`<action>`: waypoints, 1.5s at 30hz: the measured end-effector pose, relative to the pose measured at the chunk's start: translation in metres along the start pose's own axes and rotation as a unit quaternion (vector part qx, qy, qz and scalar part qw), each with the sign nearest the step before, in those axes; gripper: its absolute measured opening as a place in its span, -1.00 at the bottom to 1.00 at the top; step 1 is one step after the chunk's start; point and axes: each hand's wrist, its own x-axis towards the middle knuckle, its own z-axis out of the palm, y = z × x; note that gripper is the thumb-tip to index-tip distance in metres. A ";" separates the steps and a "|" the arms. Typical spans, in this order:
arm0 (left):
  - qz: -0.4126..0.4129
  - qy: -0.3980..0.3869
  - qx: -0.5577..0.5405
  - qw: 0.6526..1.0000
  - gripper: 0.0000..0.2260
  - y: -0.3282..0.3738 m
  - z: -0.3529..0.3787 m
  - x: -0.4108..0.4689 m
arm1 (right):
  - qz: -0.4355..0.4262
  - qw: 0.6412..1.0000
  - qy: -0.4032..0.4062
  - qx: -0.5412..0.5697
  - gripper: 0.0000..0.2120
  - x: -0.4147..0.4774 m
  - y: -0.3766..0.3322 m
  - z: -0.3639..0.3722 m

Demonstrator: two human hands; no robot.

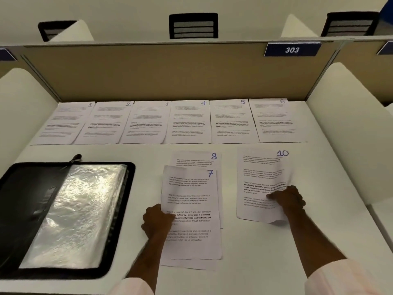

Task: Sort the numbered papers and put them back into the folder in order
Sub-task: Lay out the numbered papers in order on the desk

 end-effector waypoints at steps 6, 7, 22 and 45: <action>0.011 0.000 -0.065 0.998 -0.79 0.003 -0.007 -0.004 | -0.047 0.986 0.004 0.162 -0.57 -0.006 0.008 -0.005; 0.012 0.001 -0.083 0.996 -0.78 0.002 -0.008 -0.003 | -0.056 0.979 -0.002 0.198 -0.57 -0.007 0.008 -0.006; 0.055 -0.110 -0.392 0.912 -0.67 -0.027 -0.066 0.004 | -0.161 0.844 -0.198 0.472 -0.33 -0.061 -0.030 0.006; 0.086 -0.108 -0.387 0.912 -0.60 -0.079 -0.173 0.062 | -0.110 0.991 0.004 -0.082 -0.32 -0.150 -0.093 0.143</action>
